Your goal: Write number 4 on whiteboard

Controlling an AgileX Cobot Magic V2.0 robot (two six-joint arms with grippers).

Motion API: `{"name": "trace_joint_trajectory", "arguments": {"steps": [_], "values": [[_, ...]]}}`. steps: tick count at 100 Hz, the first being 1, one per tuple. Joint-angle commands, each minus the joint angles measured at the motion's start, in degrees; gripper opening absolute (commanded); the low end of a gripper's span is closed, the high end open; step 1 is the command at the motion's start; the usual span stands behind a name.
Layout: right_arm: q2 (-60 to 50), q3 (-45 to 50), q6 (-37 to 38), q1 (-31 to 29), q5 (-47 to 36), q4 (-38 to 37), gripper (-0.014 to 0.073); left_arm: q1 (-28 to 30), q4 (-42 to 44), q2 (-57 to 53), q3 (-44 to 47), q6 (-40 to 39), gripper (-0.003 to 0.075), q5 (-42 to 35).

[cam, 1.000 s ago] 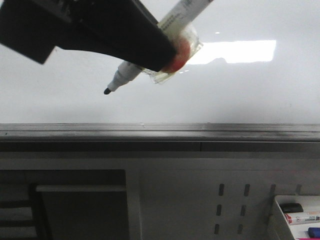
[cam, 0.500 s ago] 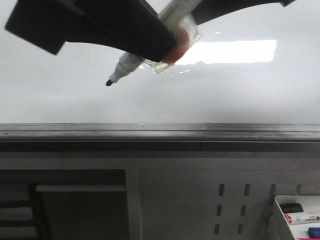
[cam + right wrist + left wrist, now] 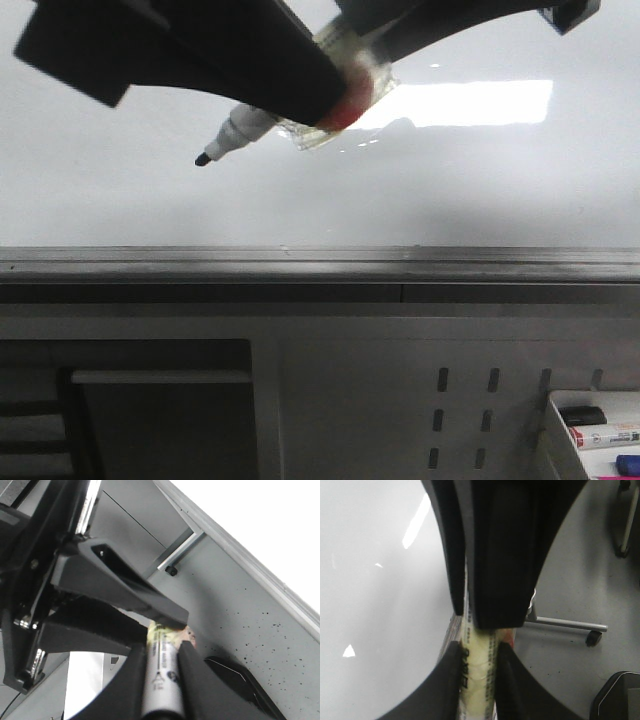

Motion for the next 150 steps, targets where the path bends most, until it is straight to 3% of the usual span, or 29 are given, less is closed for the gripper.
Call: {"name": "trace_joint_trajectory", "arguments": {"steps": [1, 12, 31, 40, 64, 87, 103, 123, 150], "values": [[-0.9, -1.9, -0.9, 0.1, 1.3, 5.2, -0.0064, -0.5, -1.6, -1.3, -2.2, 0.1, -0.0013, -3.1], [-0.9, -1.9, -2.0, 0.1, 1.1, 5.2, -0.0064, -0.5, -1.6, -1.3, -3.2, 0.1, 0.008, -2.1], [-1.0, -1.9, -2.4, 0.1, -0.5, 5.1, -0.0064, 0.2, -3.8, -1.5, -4.4, 0.0, 0.0442, -1.6], [-2.0, -0.9, -3.1, 0.1, -3.0, 5.1, -0.0064, 1.6, -4.4, -2.7, -4.4, 0.0, 0.0533, -0.8], [-9.5, 8.6, -8.1, 0.1, -13.5, 6.0, -0.0064, 11.6, -4.7, -8.3, -4.3, -5.1, 0.0534, 2.2], [-22.1, 18.8, -19.2, 0.1, -25.4, 15.8, -0.0064, 25.9, -10.4, -15.8, 0.0, -7.5, 0.0534, 4.9], [-25.3, 20.5, -22.0, 0.1, -30.2, 18.3, -0.0064, 33.0, -15.4, -20.8, 5.7, -7.4, 0.0534, 2.2], [-22.2, 20.0, -29.0, 0.1, -34.8, 25.4, -0.0064, 35.8, -16.9, -24.3, 9.3, -7.4, 0.0534, 0.6], [-10.6, 10.2, -31.9, 0.1, -31.9, 27.7, -0.0064, 35.8, -17.2, -24.2, 9.3, -7.4, 0.0534, -0.2]]}}
